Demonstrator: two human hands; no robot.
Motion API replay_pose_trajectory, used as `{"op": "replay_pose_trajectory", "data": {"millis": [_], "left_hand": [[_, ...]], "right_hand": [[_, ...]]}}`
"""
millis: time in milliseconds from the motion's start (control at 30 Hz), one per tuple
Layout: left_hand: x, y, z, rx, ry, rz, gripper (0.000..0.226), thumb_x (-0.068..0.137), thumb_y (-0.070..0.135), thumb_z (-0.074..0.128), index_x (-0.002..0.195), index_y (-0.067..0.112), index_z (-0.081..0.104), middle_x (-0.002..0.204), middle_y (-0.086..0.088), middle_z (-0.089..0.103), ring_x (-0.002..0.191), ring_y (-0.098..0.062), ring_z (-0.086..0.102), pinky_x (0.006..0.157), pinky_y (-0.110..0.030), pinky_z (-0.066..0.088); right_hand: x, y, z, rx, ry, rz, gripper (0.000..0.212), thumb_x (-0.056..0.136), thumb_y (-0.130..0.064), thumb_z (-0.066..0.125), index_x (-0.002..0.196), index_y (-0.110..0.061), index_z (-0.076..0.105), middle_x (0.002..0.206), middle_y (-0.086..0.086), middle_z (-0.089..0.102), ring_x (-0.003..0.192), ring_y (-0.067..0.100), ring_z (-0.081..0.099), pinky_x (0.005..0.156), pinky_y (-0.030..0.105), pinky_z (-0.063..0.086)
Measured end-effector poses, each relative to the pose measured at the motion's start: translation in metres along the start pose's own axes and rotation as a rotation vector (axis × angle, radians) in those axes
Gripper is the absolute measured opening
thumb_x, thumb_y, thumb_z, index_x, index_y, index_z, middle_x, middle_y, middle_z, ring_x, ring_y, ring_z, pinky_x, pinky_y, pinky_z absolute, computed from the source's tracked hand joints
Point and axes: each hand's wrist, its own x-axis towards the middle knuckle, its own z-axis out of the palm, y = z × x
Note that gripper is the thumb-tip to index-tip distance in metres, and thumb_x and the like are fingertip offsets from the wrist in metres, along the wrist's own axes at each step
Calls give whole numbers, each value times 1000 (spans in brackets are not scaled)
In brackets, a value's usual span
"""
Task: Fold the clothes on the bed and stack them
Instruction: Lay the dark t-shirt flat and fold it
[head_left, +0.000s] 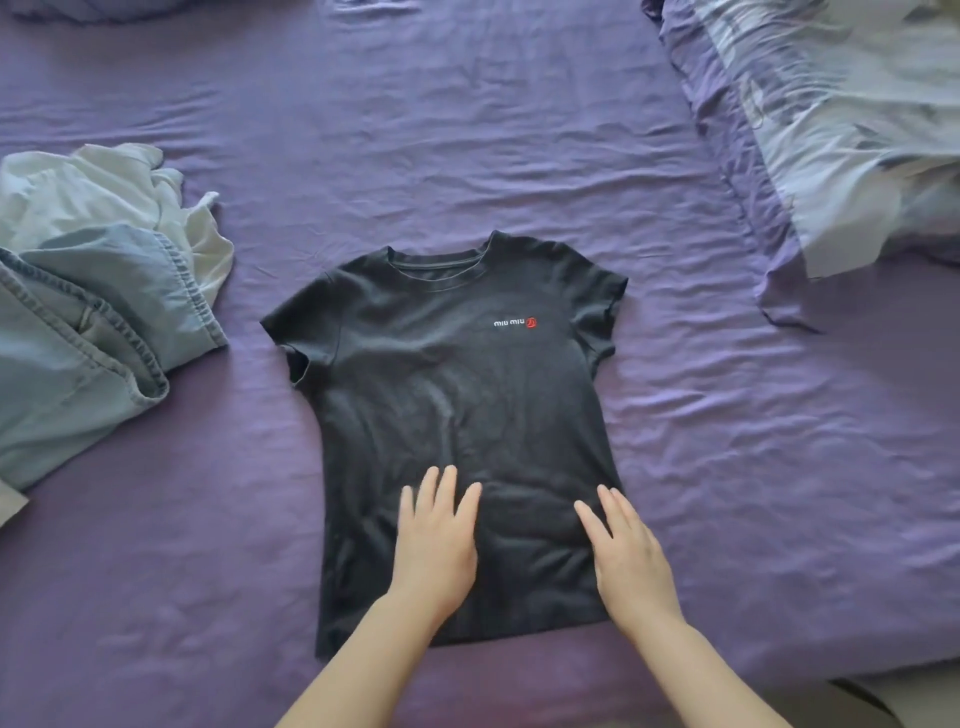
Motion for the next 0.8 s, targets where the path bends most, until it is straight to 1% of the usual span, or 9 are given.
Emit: {"op": "replay_pose_trajectory", "data": {"millis": [100,200,267,333,400,467,567,700,800], "left_hand": [[40,28,-12,5,100,180,65,46,12,87,108,17,68,121,-16,62,114,-37,58,86,-48,53],[78,62,-36,-69,139,318,62,69,4,73,127,17,57,141,-19,44,132,-39,39,99,-46,43],[96,82,-45,30,94,380,64,86,4,54,144,21,34,156,-13,16,143,-35,13,111,-45,26],[106,100,-49,125,19,396,68,89,6,49,149,24,22,159,-10,1,145,-33,1,115,-48,17],[106,112,-41,161,-41,422,68,91,10,48,150,25,18,159,-9,-4,145,-33,-3,115,-50,13],[100,113,-29,182,-76,416,69,93,16,49,150,26,13,159,-8,-8,145,-32,-5,115,-51,10],[85,99,-14,175,-56,374,72,95,22,48,151,28,2,159,-6,-10,146,-30,-6,116,-49,7],[58,68,-7,171,-81,338,66,98,26,40,151,28,0,159,-4,-10,146,-28,-7,116,-49,4],[36,46,-4,122,-79,274,59,100,28,35,151,27,7,160,-3,-5,146,-28,-5,116,-49,2]], "right_hand": [[-9,5,-1,8,22,-6,86,31,16,81,111,-12,67,120,15,62,110,28,60,76,35,55],[-12,11,0,108,55,24,90,27,13,85,111,-15,68,120,13,63,108,28,63,68,33,57],[-13,13,3,237,38,30,76,51,3,84,118,-23,60,127,8,56,115,24,55,69,35,58],[-13,17,2,244,120,63,44,88,-22,55,130,-31,45,136,-4,45,123,13,40,89,37,52],[-17,20,0,236,68,74,43,98,-35,38,140,-28,37,140,-11,38,127,8,36,103,30,39],[-16,18,-9,241,50,150,48,88,-18,63,133,-18,49,134,-2,47,119,17,49,95,32,46],[-16,12,-11,115,45,99,64,42,5,86,102,-11,70,114,10,65,100,27,61,75,38,54],[-4,-3,-6,-30,-12,-87,60,48,-11,81,106,-11,69,123,13,62,118,32,55,95,52,47],[10,-25,-5,-45,-113,-194,67,47,-25,85,111,-14,68,125,12,61,118,30,56,92,50,49]]}}
